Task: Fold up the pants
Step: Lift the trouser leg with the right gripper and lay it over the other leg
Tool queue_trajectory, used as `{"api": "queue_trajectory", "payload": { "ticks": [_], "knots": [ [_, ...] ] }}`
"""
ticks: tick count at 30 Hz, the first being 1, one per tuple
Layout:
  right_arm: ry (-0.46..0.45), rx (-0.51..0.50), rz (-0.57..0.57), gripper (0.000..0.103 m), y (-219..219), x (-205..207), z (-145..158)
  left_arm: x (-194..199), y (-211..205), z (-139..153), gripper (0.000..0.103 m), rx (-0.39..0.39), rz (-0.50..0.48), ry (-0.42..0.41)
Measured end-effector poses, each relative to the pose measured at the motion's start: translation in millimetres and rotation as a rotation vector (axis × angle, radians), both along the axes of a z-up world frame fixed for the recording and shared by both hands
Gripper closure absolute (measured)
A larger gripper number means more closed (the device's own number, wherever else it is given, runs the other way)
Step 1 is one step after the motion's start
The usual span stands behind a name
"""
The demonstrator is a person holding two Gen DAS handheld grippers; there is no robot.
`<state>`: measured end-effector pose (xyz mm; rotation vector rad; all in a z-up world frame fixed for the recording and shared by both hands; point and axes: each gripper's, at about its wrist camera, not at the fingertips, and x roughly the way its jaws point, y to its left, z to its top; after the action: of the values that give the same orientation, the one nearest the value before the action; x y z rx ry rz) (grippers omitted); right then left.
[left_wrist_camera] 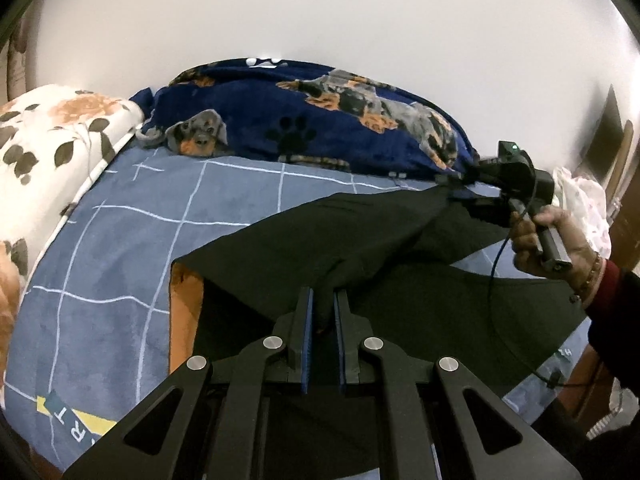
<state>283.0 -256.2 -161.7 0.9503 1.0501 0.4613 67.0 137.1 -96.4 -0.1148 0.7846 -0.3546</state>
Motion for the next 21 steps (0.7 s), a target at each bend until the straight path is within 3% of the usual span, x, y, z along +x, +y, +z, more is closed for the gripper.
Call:
{"api": "queue_trajectory", "payload": {
  "ticks": [3, 10, 15, 21],
  "knots": [
    [-0.019, -0.022, 0.007, 0.094, 3, -16, 5, 0, 9, 1, 0.093, 0.019, 0.019, 0.008],
    [-0.074, -0.067, 0.047, 0.095, 7, -121, 20, -12, 35, -12, 0.092, 0.067, 0.049, 0.071],
    [-0.023, -0.061, 0.049, 0.096, 14, -189, 3, -31, 40, -27, 0.092, 0.110, 0.046, 0.113],
    [0.078, -0.057, 0.075, 0.097, 26, -234, -34, -47, 51, -39, 0.091, 0.113, 0.089, 0.136]
  ]
}}
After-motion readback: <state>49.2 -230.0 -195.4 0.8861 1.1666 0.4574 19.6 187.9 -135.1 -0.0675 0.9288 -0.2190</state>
